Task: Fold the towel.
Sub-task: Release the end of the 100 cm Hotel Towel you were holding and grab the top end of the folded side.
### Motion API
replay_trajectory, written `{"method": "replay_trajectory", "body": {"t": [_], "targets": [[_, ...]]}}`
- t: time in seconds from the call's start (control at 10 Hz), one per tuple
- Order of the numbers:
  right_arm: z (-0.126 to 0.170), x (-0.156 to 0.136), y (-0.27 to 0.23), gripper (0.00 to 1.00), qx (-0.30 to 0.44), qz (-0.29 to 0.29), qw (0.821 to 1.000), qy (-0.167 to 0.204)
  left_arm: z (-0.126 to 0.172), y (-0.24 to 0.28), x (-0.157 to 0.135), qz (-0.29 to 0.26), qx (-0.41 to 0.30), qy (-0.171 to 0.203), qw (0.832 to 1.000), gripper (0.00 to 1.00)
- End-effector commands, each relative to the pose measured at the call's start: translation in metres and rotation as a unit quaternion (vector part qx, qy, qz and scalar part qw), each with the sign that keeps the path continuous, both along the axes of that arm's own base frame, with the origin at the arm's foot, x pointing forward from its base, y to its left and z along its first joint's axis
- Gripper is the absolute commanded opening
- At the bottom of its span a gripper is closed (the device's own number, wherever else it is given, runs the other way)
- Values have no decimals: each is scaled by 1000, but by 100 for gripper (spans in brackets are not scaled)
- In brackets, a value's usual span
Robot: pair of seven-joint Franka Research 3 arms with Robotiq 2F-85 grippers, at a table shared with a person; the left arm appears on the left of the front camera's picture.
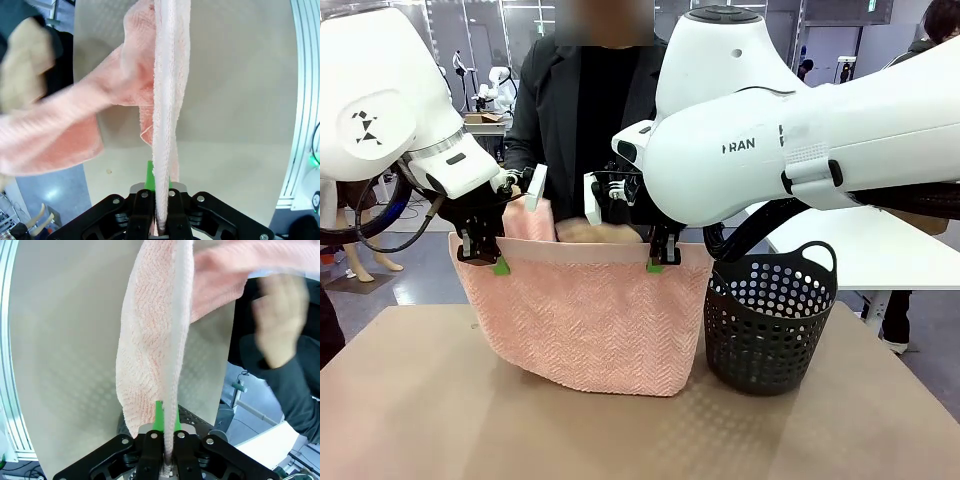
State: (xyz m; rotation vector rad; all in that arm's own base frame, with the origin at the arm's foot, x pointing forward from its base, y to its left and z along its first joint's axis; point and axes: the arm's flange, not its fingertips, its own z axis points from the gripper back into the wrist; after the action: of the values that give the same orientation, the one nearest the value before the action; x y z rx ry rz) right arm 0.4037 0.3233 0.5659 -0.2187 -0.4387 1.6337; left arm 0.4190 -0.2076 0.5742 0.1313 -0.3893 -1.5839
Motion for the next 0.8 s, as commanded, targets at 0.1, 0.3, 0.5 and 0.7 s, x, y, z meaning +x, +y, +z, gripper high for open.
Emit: {"method": "replay_trajectory", "body": {"t": [0.1,0.3,0.5,0.7], "targets": [[2,0,0,0,0,1,1000,-5,1,1,0,3,-1,-1,1000,0],[2,0,0,0,0,1,1000,-5,1,1,0,3,-1,-1,1000,0],[2,0,0,0,0,1,1000,-5,1,1,0,3,-1,-1,1000,0],[2,0,0,0,0,1,1000,-5,1,1,0,3,-1,-1,1000,0]]}}
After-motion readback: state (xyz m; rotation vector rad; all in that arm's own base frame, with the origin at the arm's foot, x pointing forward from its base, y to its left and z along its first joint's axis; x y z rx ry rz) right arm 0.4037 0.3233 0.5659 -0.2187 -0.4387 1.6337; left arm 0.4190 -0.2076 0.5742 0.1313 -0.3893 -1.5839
